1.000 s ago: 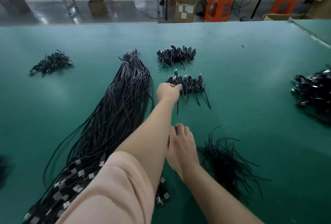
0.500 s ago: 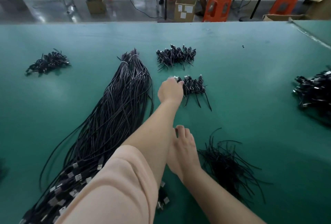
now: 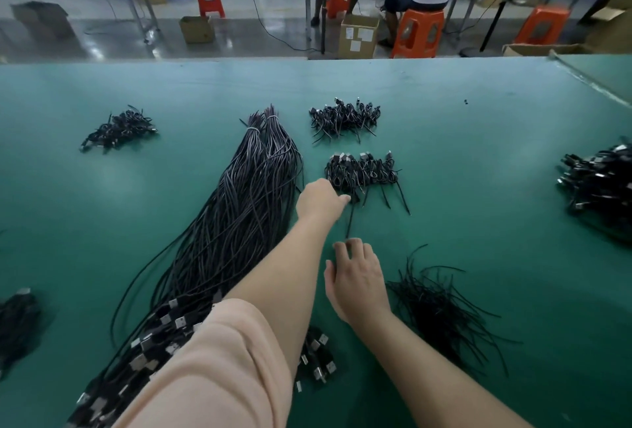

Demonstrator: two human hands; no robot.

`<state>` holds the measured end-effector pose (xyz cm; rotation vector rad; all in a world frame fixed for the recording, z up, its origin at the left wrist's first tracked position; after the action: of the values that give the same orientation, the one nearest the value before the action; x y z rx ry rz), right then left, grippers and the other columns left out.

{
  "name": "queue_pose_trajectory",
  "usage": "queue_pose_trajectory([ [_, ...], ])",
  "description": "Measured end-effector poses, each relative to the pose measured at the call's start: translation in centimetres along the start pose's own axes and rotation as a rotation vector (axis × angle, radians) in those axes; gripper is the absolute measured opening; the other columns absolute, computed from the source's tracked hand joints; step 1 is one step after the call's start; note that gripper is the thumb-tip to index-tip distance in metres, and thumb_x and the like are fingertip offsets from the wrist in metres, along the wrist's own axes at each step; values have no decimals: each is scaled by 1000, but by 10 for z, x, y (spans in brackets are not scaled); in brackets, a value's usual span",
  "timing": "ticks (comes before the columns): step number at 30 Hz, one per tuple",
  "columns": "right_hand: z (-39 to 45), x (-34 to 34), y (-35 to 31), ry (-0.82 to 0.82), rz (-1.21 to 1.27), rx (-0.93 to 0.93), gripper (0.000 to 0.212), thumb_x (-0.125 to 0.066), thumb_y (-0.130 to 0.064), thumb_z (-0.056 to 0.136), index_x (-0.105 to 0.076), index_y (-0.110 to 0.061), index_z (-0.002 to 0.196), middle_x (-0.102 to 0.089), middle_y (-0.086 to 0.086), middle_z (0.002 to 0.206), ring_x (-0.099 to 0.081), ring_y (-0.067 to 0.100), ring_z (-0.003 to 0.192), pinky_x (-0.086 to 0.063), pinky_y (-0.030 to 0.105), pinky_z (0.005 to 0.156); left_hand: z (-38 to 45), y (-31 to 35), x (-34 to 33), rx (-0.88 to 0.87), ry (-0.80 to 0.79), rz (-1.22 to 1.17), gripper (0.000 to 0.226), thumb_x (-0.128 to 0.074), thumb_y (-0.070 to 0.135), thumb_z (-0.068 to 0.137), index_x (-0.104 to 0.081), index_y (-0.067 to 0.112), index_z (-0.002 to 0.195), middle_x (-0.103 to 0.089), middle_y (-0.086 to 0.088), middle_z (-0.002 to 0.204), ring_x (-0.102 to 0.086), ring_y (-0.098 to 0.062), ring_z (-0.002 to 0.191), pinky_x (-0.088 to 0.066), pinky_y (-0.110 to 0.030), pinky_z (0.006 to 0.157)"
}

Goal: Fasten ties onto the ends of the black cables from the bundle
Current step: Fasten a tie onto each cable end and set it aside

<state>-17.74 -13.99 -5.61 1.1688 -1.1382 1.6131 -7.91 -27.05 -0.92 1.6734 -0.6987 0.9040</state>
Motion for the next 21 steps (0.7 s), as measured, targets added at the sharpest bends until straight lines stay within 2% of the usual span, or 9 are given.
queue_pose_trajectory([
  [2,1,1,0,-11,12,0,36,-35,-36,100,-56,-12,118,-53,8,115,-47,24,97,-44,36,89,0,6,-6,-31,52,42,44,-68,51,90,-55,10,80,-65,-5,83,-59,-27,75,-44,-31,63],
  [5,1,3,-1,-49,17,4,51,-16,-34,93,-53,-12,120,-51,9,118,-45,24,98,-42,35,89,2,22,-13,-82,134,111,44,-68,50,90,-49,13,79,-59,-3,82,-60,-28,78,-43,-31,63],
  [7,1,4,0,-73,-2,6,54,-15,-30,87,-52,-13,122,-48,8,120,-43,23,97,-41,34,89,3,32,-17,-86,107,159,41,-69,47,91,-49,13,79,-58,-2,82,-59,-27,77,-43,-30,63],
  [10,3,1,2,-131,-43,0,43,-23,-22,87,-49,-15,121,-44,7,124,-39,21,99,-37,32,90,5,37,-26,-85,43,200,10,-65,16,91,-57,14,85,-70,-7,98,-60,-29,79,-44,-31,66],
  [11,3,2,3,-138,-47,2,45,-21,-23,87,-48,-15,122,-44,6,124,-38,21,99,-36,32,90,4,37,-28,-82,55,196,8,-61,7,89,-58,13,85,-71,-9,99,-60,-29,79,-43,-31,66],
  [13,3,4,2,-115,-18,18,63,-5,-25,81,-48,-14,125,-45,8,124,-38,22,100,-35,32,89,3,35,-29,-90,102,198,19,-57,-1,87,-50,11,73,-70,-9,93,-56,-28,72,-41,-31,62],
  [15,2,7,1,-88,5,36,73,3,-26,76,-49,-13,127,-44,8,124,-38,21,99,-35,32,90,5,38,-25,-126,194,177,32,-54,0,89,-39,14,64,-63,-6,79,-55,-26,67,-37,-31,56],
  [18,1,6,1,-82,14,42,71,4,-27,76,-50,-15,120,-42,6,125,-37,20,99,-37,32,92,17,50,-15,-158,275,107,27,-52,1,90,-41,11,68,-49,-1,67,-55,-27,67,-33,-30,52],
  [21,2,2,1,-105,10,24,54,-4,-27,82,-51,-15,108,-41,6,123,-37,20,99,-38,34,92,29,60,-10,-130,208,53,13,-50,-2,90,-50,11,87,-62,-9,83,-61,-30,76,-43,-32,58],
])
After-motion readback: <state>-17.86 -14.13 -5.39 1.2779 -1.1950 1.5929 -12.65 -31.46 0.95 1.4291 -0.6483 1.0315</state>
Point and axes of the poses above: each hand's wrist, its own z-axis towards the middle knuckle, its own x-axis out of the back of the hand, y = z × x, the point moved 2 cm from there along z, towards the middle knuckle
